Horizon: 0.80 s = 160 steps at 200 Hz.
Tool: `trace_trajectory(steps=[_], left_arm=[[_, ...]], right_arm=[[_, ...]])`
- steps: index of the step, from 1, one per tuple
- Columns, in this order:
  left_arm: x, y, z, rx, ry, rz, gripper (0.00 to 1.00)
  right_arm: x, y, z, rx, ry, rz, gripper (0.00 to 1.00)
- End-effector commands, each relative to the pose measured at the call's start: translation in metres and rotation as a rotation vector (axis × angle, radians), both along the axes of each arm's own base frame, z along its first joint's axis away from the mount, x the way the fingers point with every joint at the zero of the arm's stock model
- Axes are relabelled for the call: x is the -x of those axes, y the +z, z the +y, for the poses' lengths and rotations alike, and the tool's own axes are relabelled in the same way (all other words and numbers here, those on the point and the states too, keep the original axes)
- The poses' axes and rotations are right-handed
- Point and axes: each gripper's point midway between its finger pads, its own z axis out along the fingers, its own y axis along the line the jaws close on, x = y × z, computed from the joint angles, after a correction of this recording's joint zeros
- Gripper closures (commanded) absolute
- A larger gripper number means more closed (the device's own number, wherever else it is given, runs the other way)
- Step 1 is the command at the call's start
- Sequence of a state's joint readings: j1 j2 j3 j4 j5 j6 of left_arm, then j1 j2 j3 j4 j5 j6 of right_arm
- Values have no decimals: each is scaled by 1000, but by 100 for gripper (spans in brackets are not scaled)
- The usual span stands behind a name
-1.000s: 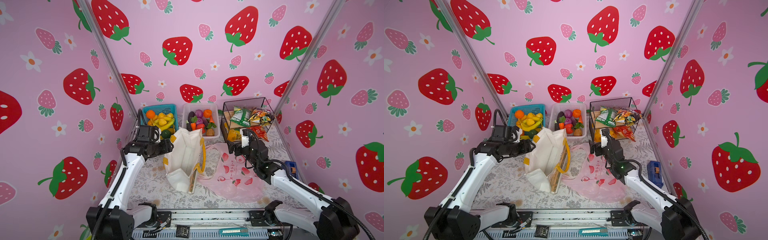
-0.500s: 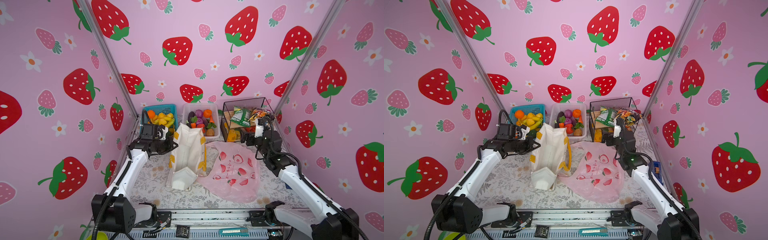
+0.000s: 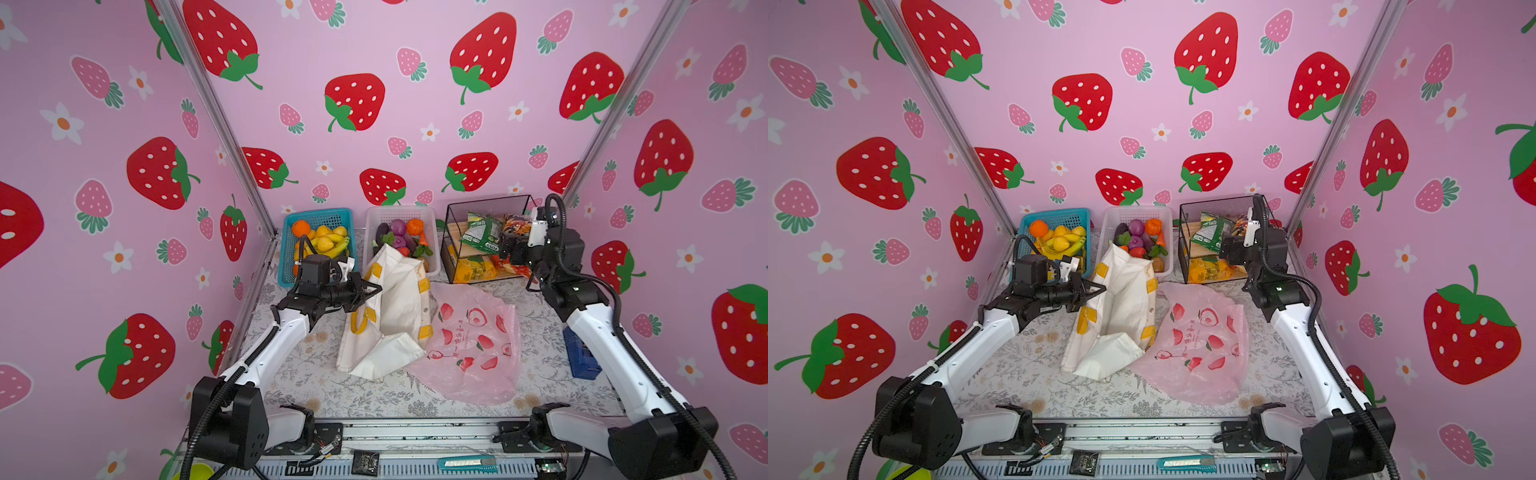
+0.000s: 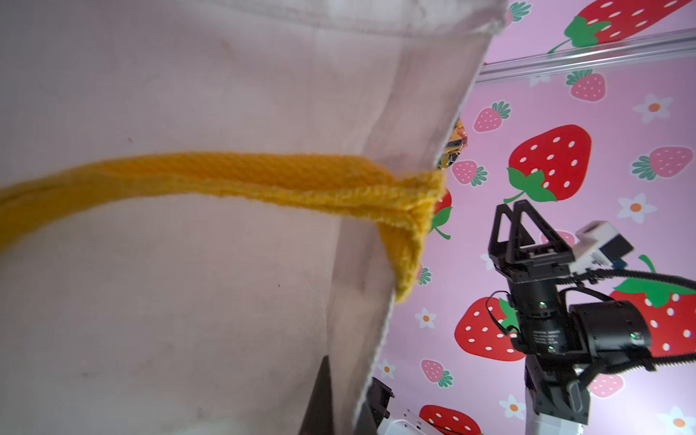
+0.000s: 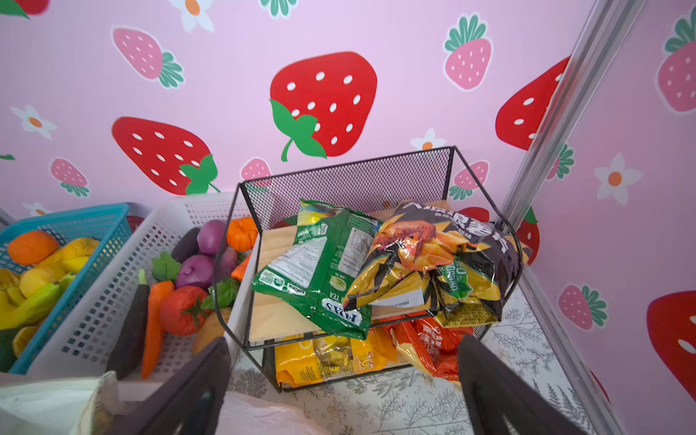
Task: Place the mixed food into the grocery bags and tie them
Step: 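Hold the tote open with left gripper while right gripper grasps the red Lay's bag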
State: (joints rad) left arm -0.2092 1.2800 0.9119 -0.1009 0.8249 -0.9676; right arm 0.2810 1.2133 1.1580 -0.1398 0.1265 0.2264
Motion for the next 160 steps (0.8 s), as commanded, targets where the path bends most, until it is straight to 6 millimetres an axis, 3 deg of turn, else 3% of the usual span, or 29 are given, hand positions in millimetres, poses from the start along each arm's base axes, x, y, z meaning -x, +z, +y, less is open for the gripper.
trace_trajectory(steps=[1, 45, 70, 84, 101, 120, 122, 160], left_arm=[[6, 48, -12, 118, -40, -105, 100], [2, 36, -16, 199, -35, -44, 100], [0, 34, -15, 196, -36, -49, 100], [0, 23, -12, 169, -31, -33, 100], [1, 5, -4, 137, -14, -5, 100], [2, -14, 9, 76, 14, 11, 96], [2, -15, 11, 69, 16, 10, 92], [6, -29, 26, -61, 19, -12, 74]], right_arm=[[-5, 1, -2, 27, -8, 13, 6], [-11, -32, 24, 27, 83, 77, 8], [-4, -65, 40, 7, 144, 119, 9], [1, -84, 45, -12, 162, 135, 9], [7, -103, 38, -15, 137, 139, 9], [6, -112, 25, -2, 95, 128, 10], [6, -112, 24, -2, 93, 127, 9], [0, -129, -31, -189, -55, 109, 10]])
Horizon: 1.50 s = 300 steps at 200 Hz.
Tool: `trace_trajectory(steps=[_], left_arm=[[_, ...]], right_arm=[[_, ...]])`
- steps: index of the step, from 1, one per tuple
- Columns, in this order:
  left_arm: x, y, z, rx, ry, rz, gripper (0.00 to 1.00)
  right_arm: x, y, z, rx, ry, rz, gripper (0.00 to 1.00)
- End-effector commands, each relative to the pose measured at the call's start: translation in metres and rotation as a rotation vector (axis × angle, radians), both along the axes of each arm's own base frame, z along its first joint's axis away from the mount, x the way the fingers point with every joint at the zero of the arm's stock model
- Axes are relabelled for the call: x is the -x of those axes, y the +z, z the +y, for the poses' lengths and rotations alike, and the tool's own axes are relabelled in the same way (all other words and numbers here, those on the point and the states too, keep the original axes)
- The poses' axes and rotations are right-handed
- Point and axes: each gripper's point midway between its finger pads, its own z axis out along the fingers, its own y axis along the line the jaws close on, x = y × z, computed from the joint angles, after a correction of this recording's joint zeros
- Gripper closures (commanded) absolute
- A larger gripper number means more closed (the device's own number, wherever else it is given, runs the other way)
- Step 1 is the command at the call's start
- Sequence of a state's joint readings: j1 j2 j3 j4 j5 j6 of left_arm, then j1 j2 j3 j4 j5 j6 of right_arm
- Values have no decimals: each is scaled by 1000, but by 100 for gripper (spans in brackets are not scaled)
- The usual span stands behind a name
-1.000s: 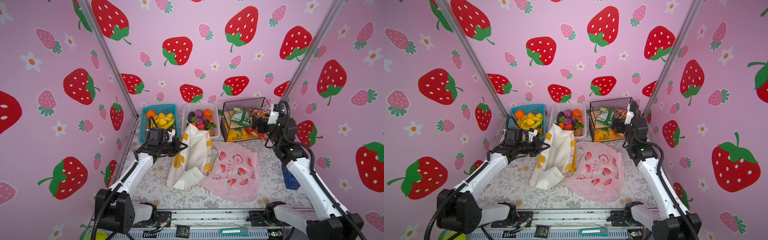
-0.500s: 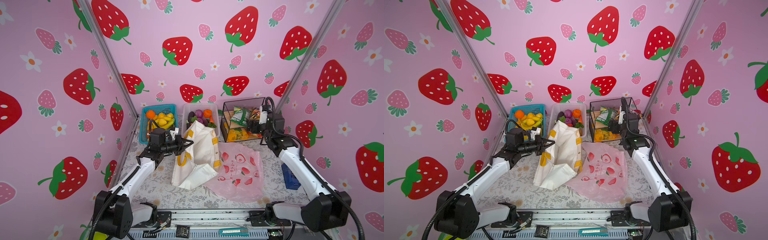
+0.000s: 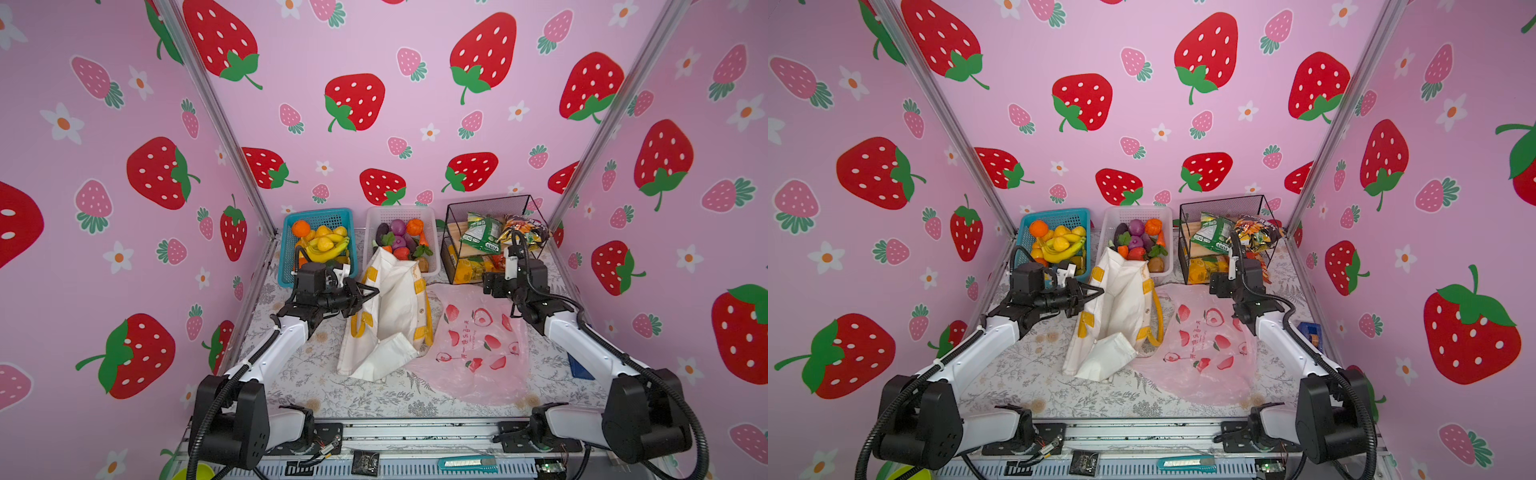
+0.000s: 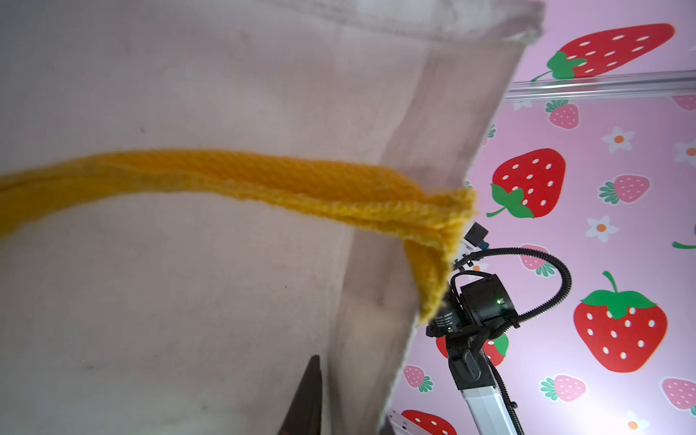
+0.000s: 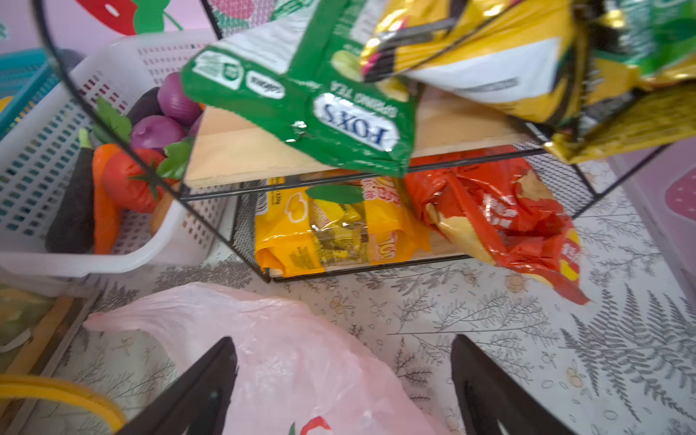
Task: Place the mixed food into the grocery bags and tie them
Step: 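Hold the tote open with left gripper while right gripper grasps the red Lay's bag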
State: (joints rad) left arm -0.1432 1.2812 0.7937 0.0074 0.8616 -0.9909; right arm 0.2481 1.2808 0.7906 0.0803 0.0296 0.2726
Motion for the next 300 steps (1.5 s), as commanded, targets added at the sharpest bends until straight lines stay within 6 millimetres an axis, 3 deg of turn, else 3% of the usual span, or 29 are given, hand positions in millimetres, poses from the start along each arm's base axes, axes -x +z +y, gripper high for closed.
trace_trajectory(steps=[1, 28, 46, 110, 147, 190, 216, 240, 280, 300], left_arm=[[7, -1, 7, -92, -25, -45, 74], [9, 0, 11, -138, -33, -70, 71], [9, 0, 12, -145, -33, -79, 75], [11, 5, 13, -154, -38, -109, 100], [11, 7, 13, -149, -40, -115, 100], [12, 7, 12, -142, -45, -114, 100], [12, 7, 13, -135, -43, -111, 100], [12, 6, 13, -139, -41, -111, 100], [13, 5, 14, -141, -41, -108, 100], [12, 5, 14, -138, -42, -107, 100]], right_arm=[[-7, 22, -34, -165, -119, -110, 10], [-13, 2, -84, -376, -281, -79, 12], [-22, -12, -100, -492, -347, -54, 15], [-67, -51, -117, -729, -520, -9, 19], [-88, -66, -120, -800, -562, 12, 15], [-108, -83, -117, -880, -575, 46, 19], [-112, -90, -116, -924, -587, 49, 29], [-114, -90, -117, -938, -585, 34, 47], [-103, -69, -124, -992, -581, -70, 80], [-96, -53, -126, -1055, -565, -126, 87]])
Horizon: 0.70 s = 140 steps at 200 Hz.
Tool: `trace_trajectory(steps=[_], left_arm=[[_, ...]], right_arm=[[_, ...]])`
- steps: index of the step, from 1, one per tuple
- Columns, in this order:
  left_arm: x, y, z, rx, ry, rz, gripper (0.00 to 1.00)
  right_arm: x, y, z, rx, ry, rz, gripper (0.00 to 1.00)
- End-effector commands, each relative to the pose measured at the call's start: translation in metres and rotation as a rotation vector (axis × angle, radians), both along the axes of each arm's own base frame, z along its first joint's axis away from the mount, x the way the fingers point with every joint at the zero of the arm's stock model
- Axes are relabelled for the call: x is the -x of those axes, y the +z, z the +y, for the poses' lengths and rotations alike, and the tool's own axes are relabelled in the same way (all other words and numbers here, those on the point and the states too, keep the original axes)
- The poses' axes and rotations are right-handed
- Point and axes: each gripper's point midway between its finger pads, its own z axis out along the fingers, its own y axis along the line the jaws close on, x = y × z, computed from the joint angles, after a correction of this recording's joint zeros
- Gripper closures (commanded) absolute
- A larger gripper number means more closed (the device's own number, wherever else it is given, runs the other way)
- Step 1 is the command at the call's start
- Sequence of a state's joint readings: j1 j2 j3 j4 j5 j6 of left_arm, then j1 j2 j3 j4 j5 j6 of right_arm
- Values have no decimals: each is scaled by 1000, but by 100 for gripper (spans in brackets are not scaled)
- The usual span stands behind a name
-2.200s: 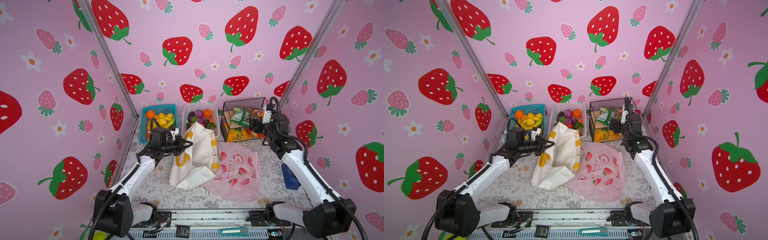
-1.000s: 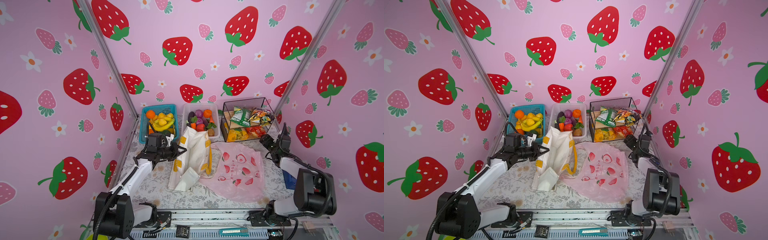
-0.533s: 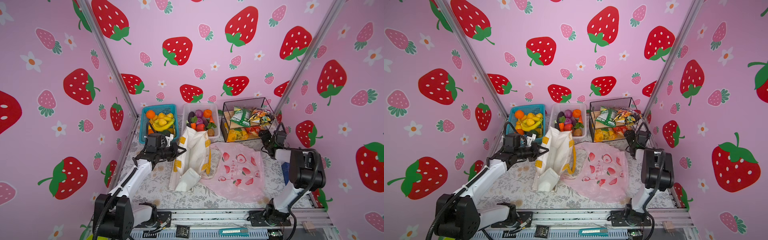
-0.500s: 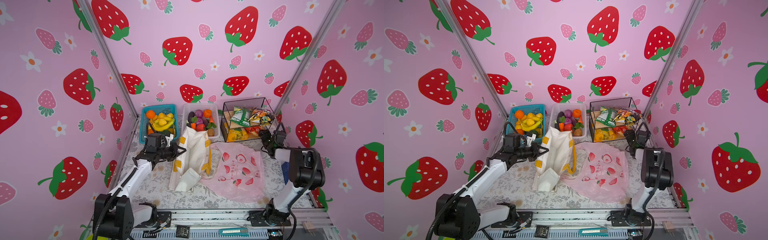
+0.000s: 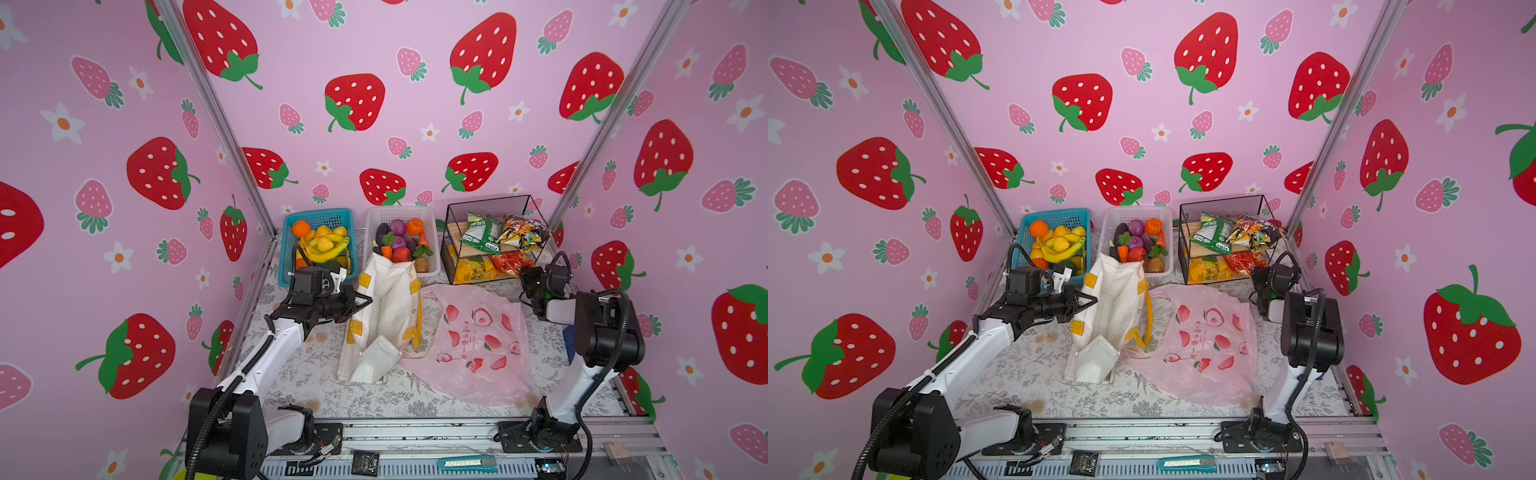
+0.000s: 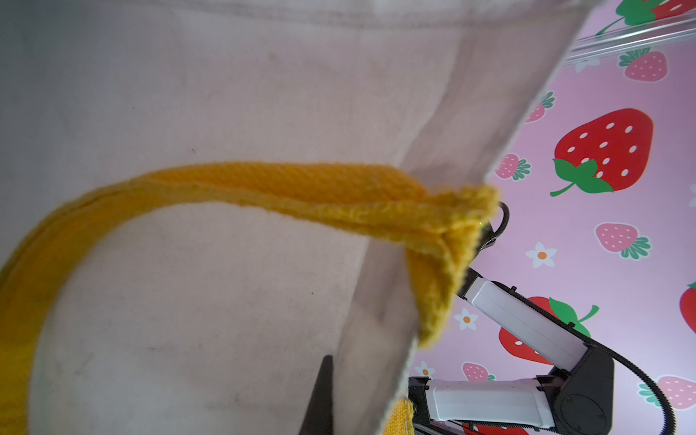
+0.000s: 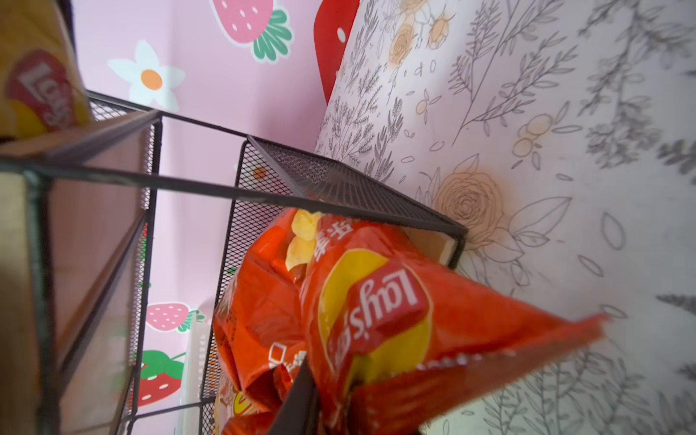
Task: Place the mixed food into the grocery bags and tie them
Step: 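Hold the tote open with left gripper while right gripper grasps the red Lay's bag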
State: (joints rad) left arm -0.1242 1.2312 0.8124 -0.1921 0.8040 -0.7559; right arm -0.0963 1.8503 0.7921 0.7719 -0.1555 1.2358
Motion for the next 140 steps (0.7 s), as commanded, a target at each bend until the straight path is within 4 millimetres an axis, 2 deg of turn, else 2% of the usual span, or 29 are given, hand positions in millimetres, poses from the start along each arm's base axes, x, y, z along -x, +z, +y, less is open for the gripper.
trace_trajectory(steps=[1, 45, 88, 104, 117, 140], left_arm=[[-1, 16, -1, 15, -15, -40, 100], [-1, 16, -1, 17, -16, -41, 100], [-2, 19, 2, 4, -1, -62, 100], [-2, 16, 2, -4, 4, -58, 100], [-4, 14, 3, -6, 10, -51, 100], [-5, 12, 2, 1, 6, -43, 100]], right_arm=[[4, 41, -10, -60, -59, -151, 87], [32, 73, -11, -54, -76, -220, 96], [87, 67, -18, 122, -93, -133, 99], [109, 72, -21, 196, -100, -120, 99], [123, 80, -22, 266, -95, -114, 100], [141, 112, -15, 373, -33, -141, 100]])
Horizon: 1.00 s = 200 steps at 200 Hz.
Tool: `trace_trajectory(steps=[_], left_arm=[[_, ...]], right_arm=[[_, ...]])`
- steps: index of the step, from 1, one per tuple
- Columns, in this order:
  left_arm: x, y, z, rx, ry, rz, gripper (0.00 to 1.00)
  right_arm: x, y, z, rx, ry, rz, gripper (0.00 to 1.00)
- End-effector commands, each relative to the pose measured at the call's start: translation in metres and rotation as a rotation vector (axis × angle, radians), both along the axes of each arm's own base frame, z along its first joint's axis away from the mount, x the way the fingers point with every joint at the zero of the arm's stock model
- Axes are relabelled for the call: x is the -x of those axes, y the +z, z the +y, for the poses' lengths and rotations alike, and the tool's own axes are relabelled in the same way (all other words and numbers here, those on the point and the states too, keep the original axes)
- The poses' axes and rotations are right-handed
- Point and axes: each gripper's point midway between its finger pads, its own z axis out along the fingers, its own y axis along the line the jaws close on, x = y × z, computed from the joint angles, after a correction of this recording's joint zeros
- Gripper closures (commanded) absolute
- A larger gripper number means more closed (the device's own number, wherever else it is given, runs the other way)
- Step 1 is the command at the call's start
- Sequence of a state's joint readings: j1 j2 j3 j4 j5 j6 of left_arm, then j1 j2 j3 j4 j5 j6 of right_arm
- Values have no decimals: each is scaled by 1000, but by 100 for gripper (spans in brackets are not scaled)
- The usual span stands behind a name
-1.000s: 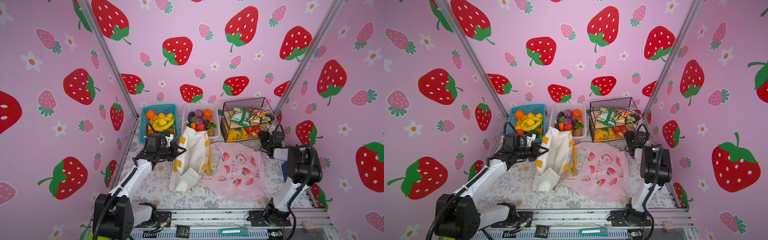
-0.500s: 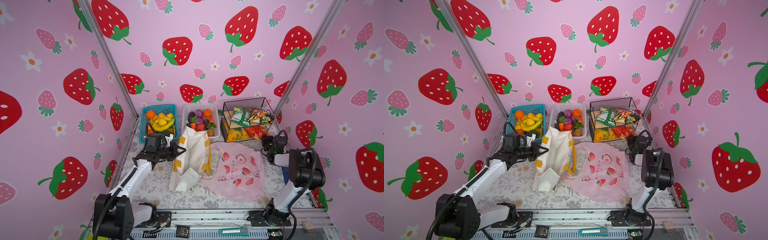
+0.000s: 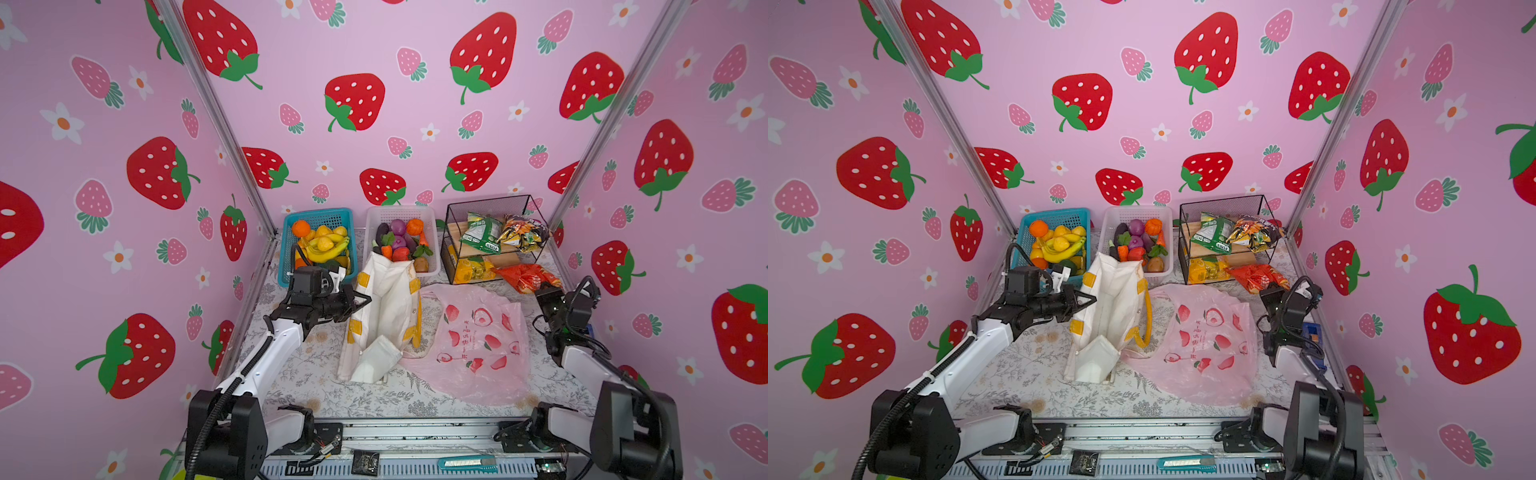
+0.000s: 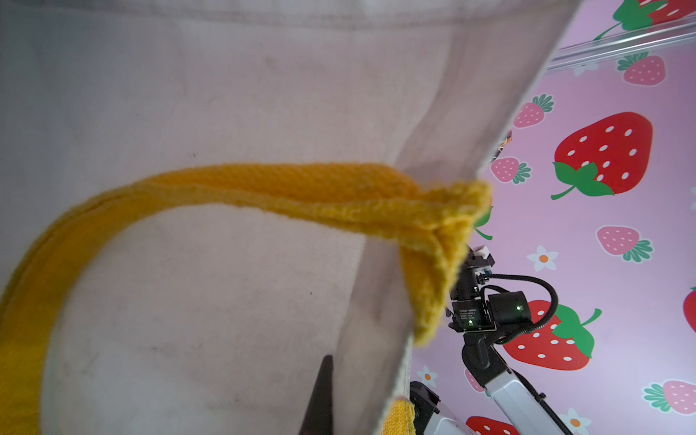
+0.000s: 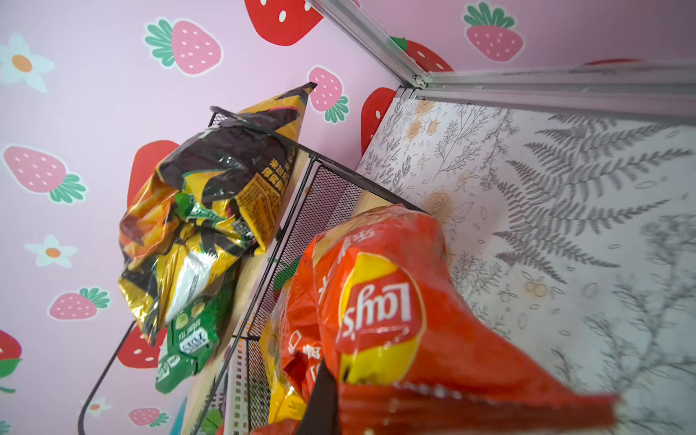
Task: Place the mixed food into the grocery bags and tie them
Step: 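Hold the tote open with left gripper while right gripper grasps the red Lay's bag, then carry the red Lay's bag with the right gripper and drop it into the tote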
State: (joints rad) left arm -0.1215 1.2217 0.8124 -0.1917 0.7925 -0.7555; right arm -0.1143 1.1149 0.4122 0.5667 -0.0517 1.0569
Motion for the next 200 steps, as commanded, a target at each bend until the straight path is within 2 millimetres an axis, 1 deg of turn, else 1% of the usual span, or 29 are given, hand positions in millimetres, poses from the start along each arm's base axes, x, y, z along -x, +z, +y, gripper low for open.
trace_trajectory(steps=[1, 9, 11, 15, 28, 41, 57, 85, 94, 108, 112, 114, 116, 136, 147, 160, 168, 176, 200], left_arm=[[-4, 10, 0, 7, -6, -31, 100], [-4, 8, 0, 1, -4, -27, 100], [-4, 7, 1, -1, -3, -28, 100], [-4, 6, 1, -3, 0, -25, 100], [-4, 3, 2, -8, 5, -19, 100], [-4, 1, 2, -11, 4, -17, 100], [-4, -2, 4, -30, 9, -11, 100], [-5, -4, 5, -38, 9, -6, 100], [-5, -4, 5, -45, 10, -7, 100], [-5, -6, 7, -57, 18, -6, 100], [-5, -5, 7, -56, 16, -8, 100], [-5, -5, 7, -57, 16, -9, 100], [-5, -5, 7, -57, 16, -7, 100], [-5, -3, 8, -63, 20, -19, 100], [-5, -3, 10, -75, 28, -22, 100], [-5, -3, 10, -75, 30, -24, 100], [-4, -2, 9, -73, 26, -24, 100], [-4, -2, 9, -72, 26, -25, 100], [-3, -1, 9, -75, 27, -27, 100]], right_arm=[[17, 24, -2, 160, 19, 7, 100], [22, 34, 4, 190, 56, 3, 100], [22, 34, 6, 195, 69, 9, 100], [26, 46, 11, 212, 94, -17, 100], [34, 61, 29, 252, 191, -30, 100], [42, 74, 50, 281, 302, -41, 100], [52, 96, 79, 300, 448, -98, 100], [75, 145, 146, 350, 740, -252, 100], [79, 155, 168, 379, 813, -275, 100], [90, 174, 209, 413, 946, -329, 100], [91, 176, 220, 415, 983, -335, 100], [95, 180, 227, 417, 1005, -349, 100], [93, 176, 235, 415, 1030, -337, 100], [101, 179, 289, 446, 1177, -348, 100], [102, 173, 313, 483, 1235, -315, 100], [102, 161, 337, 535, 1290, -268, 100], [103, 150, 349, 564, 1319, -237, 100], [100, 140, 357, 591, 1333, -203, 100], [90, 109, 369, 685, 1334, -88, 100]])
